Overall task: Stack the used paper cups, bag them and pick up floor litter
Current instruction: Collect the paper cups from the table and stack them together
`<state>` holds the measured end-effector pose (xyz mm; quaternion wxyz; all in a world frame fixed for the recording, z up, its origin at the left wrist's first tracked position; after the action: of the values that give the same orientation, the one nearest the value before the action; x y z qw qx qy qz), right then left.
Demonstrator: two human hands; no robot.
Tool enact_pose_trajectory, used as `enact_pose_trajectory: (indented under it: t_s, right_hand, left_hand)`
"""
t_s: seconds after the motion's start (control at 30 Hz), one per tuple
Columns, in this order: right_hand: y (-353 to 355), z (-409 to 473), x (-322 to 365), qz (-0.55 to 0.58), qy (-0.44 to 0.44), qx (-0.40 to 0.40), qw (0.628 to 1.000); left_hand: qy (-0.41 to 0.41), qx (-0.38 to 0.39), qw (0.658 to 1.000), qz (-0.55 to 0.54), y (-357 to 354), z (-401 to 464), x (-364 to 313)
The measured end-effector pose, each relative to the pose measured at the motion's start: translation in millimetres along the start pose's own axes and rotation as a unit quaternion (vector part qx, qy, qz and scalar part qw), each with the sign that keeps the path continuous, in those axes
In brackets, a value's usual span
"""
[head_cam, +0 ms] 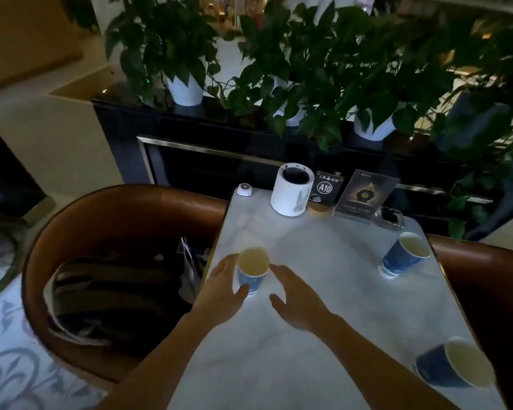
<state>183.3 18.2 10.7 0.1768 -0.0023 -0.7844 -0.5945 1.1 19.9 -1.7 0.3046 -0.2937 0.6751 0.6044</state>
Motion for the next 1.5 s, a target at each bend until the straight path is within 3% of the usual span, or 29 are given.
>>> enact_pose_trajectory:
  t_s: [0.2, 0.37, 0.5, 0.6, 0.77, 0.97, 1.1, 1.5]
  right_hand:
    - [-7, 17, 7, 0.055, -0.047, 0.047, 0.996]
    - [-10, 22, 11, 0.074, -0.062, 0.037, 0.995]
    - [-12, 24, 11, 0.114, -0.092, 0.005, 0.989]
    - [-8, 22, 8, 0.15, -0.122, -0.07, 0.979]
    - [4, 12, 1, 0.223, -0.212, -0.237, 0.922]
    - [10, -7, -4, 0.325, -0.3, -0.272, 0.855]
    - [10, -21, -22, 0.374, -0.333, -0.266, 0.823]
    - [9, -87, -61, 0.356, -0.265, -0.229, 0.866]
  left_hand:
    - [0.035, 0.038, 0.998, -0.046, -3, 10, 9]
    - [0.041, 0.034, 0.995, -0.083, -4, 8, 11]
    - [0.025, -0.004, 0.99, -0.141, -1, 5, 5]
    - [-0.001, -0.028, 0.987, -0.157, 0, 1, 1]
    - [-0.039, -0.054, 0.979, -0.191, -4, -11, -11]
    - [-0.075, -0.075, 0.977, -0.186, -22, -25, -25]
    - [-0.09, -0.043, 0.984, -0.145, -30, -30, -33]
    - [-0.142, 0.048, 0.985, -0.086, -48, -56, -55]
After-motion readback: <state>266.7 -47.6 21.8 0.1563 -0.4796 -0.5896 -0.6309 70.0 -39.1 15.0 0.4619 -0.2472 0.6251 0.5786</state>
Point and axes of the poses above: each hand's wrist, its own z-axis towards the middle knuckle, its own y-axis out of the back of the hand, x = y × z, the point moved 2 cm from there along z, towards the middle knuckle, and after that the axes turned 9 degrees about -z, right-handed, at the moved point
